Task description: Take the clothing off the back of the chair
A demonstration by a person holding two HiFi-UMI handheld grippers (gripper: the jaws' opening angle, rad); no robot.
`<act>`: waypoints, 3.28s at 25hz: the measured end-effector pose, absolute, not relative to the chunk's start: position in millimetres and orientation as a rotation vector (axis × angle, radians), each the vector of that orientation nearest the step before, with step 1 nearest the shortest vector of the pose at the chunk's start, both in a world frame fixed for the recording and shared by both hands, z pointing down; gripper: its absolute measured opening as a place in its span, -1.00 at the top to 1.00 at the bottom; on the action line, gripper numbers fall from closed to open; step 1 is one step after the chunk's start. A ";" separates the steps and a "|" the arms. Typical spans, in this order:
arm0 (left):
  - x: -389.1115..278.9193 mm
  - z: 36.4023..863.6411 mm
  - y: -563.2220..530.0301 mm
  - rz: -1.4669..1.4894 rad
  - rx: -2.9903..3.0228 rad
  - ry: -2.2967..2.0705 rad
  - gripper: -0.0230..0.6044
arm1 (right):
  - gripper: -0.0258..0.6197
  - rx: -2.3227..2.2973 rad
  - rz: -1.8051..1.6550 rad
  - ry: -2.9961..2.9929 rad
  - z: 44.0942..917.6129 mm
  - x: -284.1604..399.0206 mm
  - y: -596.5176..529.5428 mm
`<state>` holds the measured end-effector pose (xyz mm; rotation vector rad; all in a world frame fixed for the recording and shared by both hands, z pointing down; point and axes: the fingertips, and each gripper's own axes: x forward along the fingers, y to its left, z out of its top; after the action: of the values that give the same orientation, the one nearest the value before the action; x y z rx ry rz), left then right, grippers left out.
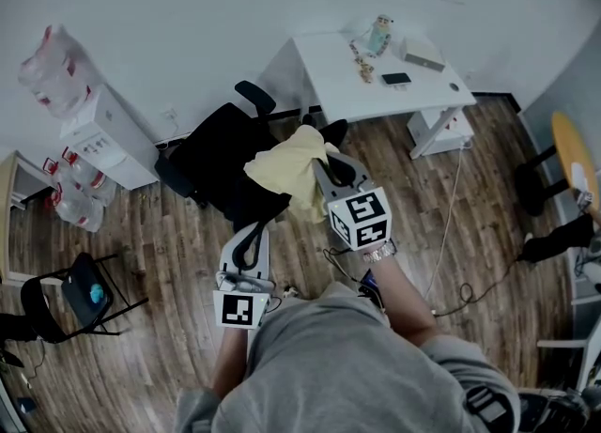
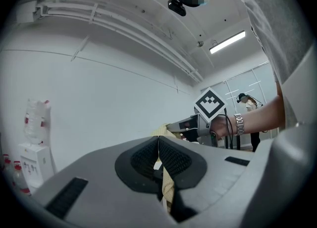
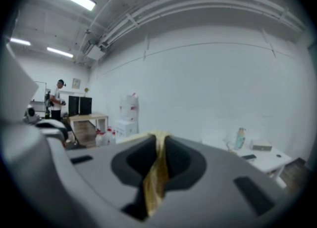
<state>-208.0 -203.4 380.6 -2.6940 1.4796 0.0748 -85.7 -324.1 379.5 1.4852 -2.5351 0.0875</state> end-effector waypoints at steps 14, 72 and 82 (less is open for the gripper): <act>-214.7 373.1 -204.8 0.065 -2.659 1.500 0.82 | 0.73 1.516 -0.003 -2.588 341.2 -82.9 -317.0; -110.6 356.8 -133.0 0.014 -2.554 1.629 0.82 | 0.73 1.366 -0.169 -2.797 268.2 -8.0 -253.9; -85.3 359.4 -113.9 0.008 -2.520 1.668 0.82 | 0.73 1.330 -0.212 -2.856 252.6 14.3 -236.4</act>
<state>-85.3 -113.9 359.4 -2.5204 1.6675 0.0076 14.3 -236.4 252.6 1.3297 -2.8556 -0.2124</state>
